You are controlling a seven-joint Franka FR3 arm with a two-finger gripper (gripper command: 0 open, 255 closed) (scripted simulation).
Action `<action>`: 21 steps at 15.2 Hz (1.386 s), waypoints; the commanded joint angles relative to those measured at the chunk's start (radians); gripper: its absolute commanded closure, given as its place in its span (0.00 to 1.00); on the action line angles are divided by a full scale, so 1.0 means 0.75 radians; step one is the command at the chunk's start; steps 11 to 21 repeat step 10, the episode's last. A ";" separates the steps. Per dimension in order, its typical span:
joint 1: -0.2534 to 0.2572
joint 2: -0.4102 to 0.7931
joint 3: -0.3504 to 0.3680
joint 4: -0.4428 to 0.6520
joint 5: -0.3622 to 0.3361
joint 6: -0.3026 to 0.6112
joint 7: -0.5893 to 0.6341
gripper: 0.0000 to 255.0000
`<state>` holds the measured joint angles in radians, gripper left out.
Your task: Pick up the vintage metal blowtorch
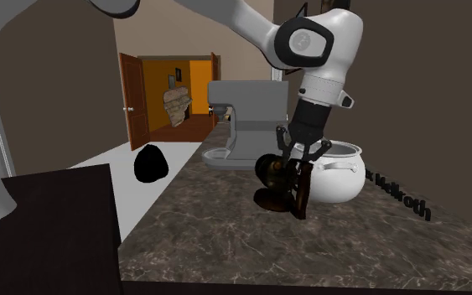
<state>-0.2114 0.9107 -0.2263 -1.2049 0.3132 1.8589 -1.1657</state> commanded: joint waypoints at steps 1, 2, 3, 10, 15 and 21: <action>0.001 -0.024 -0.003 0.000 -0.003 -0.020 0.003 1.00; 0.002 -0.033 -0.004 0.002 -0.005 -0.032 0.005 1.00; 0.002 -0.042 -0.005 0.004 -0.007 -0.043 0.007 1.00; 0.003 -0.086 -0.011 0.022 -0.016 -0.103 0.017 1.00; 0.003 -0.086 -0.011 0.022 -0.016 -0.103 0.017 1.00; 0.003 -0.086 -0.011 0.022 -0.016 -0.103 0.017 1.00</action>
